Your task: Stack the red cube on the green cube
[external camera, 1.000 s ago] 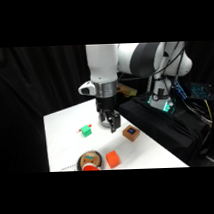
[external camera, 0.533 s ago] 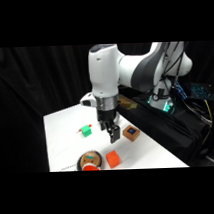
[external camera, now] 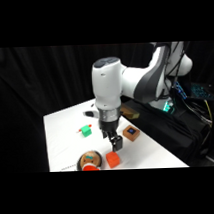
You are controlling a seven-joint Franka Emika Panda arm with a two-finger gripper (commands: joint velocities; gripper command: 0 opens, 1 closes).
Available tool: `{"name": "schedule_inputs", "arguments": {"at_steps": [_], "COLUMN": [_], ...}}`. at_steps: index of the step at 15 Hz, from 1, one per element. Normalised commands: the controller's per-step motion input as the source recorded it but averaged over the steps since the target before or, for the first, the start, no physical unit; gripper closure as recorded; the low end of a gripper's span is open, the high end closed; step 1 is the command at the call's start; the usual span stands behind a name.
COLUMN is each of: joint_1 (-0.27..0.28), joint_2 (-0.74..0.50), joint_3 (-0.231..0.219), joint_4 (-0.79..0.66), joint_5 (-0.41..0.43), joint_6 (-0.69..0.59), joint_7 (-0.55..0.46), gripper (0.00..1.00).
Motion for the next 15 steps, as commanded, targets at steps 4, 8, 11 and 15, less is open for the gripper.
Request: {"name": "schedule_inputs", "arguments": {"at_steps": [4,8,11,15], "joint_1": [0.102,0.101,0.090,0.074], "joint_2": [0.22,0.21,0.15,0.11], "joint_3": [-0.080,-0.129,-0.107,-0.025], "joint_4": [0.18,0.16,0.13,0.10], "joint_5": [-0.086,-0.094,-0.052,0.036], "joint_6": [0.15,0.16,0.14,0.07], "joint_7": [0.13,0.13,0.11,0.04], "gripper": [0.00,0.00,0.00,0.00]}}
